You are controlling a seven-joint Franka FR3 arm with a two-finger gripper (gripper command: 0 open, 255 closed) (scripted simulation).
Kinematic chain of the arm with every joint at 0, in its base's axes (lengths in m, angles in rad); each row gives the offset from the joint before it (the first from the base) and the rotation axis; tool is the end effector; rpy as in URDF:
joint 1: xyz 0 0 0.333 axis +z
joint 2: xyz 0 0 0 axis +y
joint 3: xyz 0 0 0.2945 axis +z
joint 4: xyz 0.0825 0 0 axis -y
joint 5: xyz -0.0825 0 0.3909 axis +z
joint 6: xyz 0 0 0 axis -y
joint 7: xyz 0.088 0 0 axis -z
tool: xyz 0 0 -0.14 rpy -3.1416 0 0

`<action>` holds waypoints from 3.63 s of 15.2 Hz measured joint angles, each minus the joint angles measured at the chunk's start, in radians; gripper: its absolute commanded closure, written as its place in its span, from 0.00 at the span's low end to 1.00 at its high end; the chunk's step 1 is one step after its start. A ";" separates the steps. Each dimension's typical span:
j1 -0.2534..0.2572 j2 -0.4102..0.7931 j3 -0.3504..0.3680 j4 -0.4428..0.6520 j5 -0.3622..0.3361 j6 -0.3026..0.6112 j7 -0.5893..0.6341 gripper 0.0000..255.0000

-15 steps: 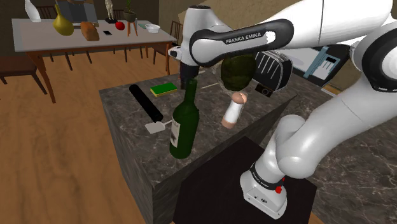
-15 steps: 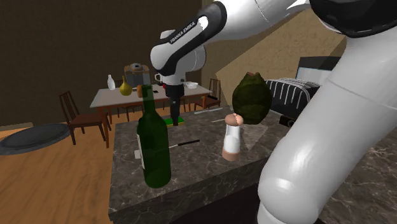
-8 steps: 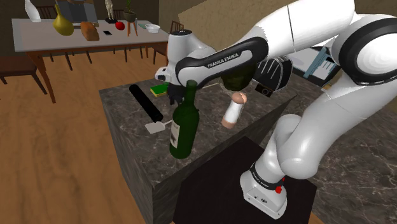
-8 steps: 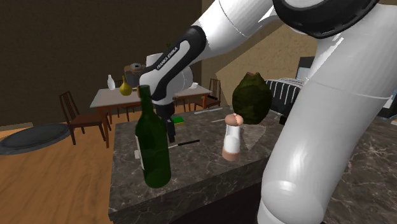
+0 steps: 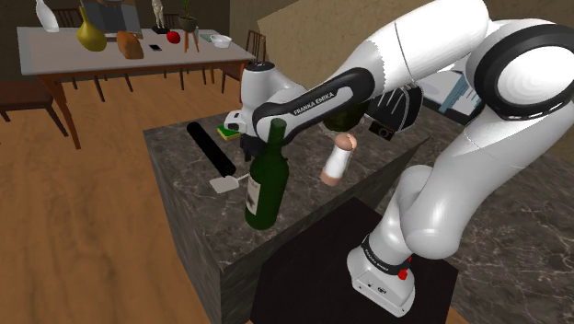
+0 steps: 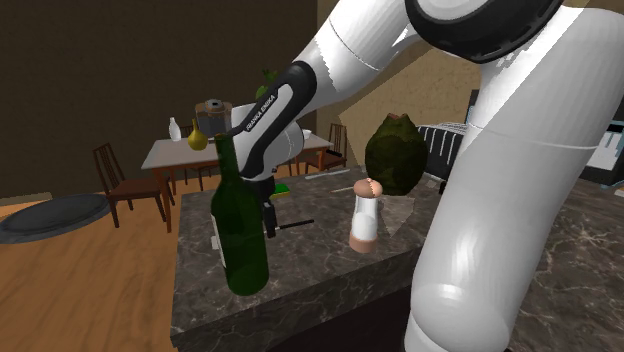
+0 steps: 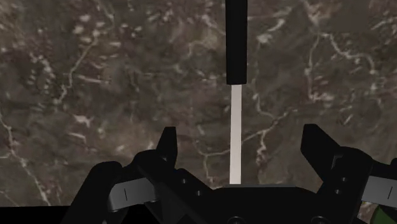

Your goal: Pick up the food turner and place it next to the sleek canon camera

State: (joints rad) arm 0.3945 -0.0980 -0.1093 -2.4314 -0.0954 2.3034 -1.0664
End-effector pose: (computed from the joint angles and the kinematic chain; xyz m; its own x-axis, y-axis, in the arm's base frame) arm 0.4585 0.1308 0.2810 0.1527 0.9860 -0.0665 0.9882 -0.1530 0.0000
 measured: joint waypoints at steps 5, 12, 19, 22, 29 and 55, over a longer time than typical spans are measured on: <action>0.000 0.003 -0.001 -0.002 0.000 0.005 -0.001 0.00; 0.000 0.003 -0.001 -0.002 0.000 0.005 -0.001 1.00; 0.001 -0.017 0.001 0.009 0.000 -0.025 0.000 1.00; 0.000 -0.039 0.001 0.027 0.000 -0.065 -0.003 1.00; 0.001 -0.095 0.004 0.073 0.000 -0.167 -0.006 1.00; -0.142 -0.470 -0.157 -0.078 -0.127 -0.366 -0.241 1.00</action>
State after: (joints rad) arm 0.2522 -0.5684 -0.2667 -2.5092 -0.2226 1.9373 -1.3072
